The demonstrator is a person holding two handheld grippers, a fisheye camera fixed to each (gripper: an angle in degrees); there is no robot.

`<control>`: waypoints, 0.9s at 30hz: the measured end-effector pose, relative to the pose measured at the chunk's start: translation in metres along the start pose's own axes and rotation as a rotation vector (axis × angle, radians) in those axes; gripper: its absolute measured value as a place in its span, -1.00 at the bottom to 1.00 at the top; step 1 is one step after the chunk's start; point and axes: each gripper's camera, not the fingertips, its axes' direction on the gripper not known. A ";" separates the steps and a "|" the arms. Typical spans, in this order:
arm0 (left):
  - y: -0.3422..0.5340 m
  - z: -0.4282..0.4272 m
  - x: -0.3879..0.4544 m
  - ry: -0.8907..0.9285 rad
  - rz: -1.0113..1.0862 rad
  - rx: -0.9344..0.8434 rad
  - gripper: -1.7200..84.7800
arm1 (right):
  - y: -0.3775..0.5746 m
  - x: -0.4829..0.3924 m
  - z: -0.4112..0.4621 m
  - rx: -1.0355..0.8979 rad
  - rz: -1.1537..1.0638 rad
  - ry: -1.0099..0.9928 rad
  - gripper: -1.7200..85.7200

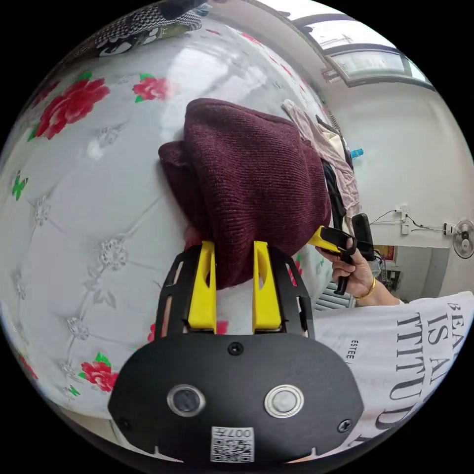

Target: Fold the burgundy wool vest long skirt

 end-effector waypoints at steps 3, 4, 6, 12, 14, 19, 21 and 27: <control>-0.076 0.008 0.001 -0.077 0.071 0.071 -0.70 | -0.063 -0.020 0.024 0.113 -0.009 -0.016 -0.81; -0.095 0.010 0.000 -0.094 0.084 0.085 -0.70 | -0.080 -0.025 0.029 0.143 -0.013 -0.021 -0.81; -0.177 0.018 -0.002 -0.170 0.111 0.165 -0.69 | -0.157 -0.055 0.049 0.264 -0.067 0.001 -0.80; -0.246 0.007 0.021 -0.509 0.072 0.288 -0.76 | -0.263 -0.141 0.087 0.282 -0.351 0.177 -0.76; -0.213 0.016 0.028 -0.517 0.112 0.308 -0.77 | -0.248 -0.152 0.100 0.248 -0.434 0.249 -0.76; -0.079 0.079 0.046 -0.591 0.190 0.106 -0.78 | -0.128 -0.129 0.147 0.040 -0.623 0.634 -0.74; -0.008 0.100 0.062 -0.593 0.175 -0.006 -0.79 | -0.042 -0.102 0.162 -0.015 -0.726 0.771 -0.72; 0.089 0.135 0.126 -0.586 0.237 -0.186 -0.82 | 0.089 -0.067 0.166 -0.041 -0.731 0.813 -0.70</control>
